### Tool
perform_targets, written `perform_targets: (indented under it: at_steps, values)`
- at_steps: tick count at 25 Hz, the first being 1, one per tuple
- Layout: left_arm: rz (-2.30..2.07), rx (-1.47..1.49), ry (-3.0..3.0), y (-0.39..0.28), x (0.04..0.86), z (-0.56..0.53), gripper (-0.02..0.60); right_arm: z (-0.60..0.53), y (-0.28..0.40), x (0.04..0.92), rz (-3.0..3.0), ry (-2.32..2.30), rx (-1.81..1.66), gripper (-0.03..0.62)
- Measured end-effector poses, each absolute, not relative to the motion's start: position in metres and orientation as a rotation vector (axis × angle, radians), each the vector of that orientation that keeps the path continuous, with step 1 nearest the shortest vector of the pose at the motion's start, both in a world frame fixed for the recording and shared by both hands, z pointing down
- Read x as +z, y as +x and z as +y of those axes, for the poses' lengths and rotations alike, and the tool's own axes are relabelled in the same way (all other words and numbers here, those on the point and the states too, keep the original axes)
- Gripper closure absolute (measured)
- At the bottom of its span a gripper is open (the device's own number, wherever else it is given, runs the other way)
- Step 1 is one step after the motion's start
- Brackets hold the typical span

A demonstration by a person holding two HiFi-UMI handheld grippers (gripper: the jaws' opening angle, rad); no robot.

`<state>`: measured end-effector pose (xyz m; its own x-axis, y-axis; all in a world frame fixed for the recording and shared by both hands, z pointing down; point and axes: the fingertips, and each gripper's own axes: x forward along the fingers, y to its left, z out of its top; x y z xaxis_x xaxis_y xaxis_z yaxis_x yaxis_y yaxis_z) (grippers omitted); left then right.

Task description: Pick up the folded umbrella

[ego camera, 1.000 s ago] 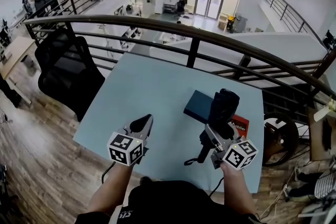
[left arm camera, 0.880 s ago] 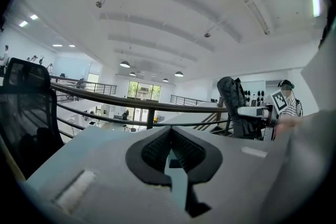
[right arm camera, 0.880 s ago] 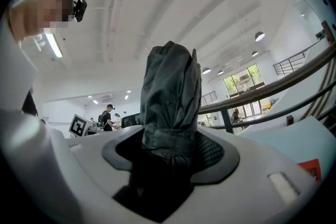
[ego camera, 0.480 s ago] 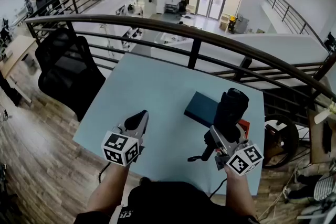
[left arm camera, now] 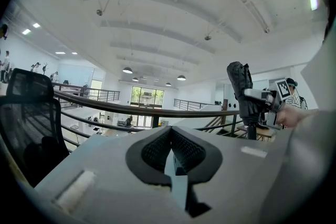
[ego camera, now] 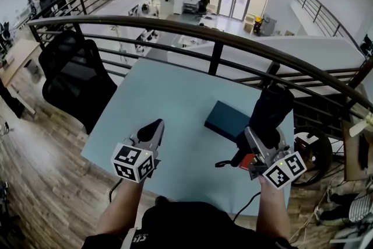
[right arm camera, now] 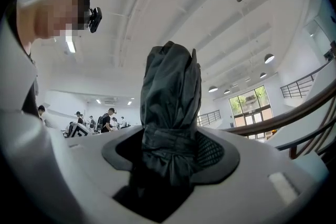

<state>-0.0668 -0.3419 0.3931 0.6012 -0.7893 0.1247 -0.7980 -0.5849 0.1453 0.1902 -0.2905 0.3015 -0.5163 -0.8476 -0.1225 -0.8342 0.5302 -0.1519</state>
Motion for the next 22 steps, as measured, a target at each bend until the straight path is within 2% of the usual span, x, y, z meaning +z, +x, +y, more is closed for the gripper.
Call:
perform_targets:
  at_steps: [13, 22]
  values:
    - [-1.330, 0.108, 2.612, -0.069, 0.412, -0.331, 0.577, -0.272, 0.160, 0.388, 2.667, -1.414, -0.308, 0.327]
    - [-1.328, 0.131, 2.595, -0.072, 0.422, -0.327, 0.577, -0.274, 0.161, 0.385, 2.679, -1.438, -0.265, 0.329]
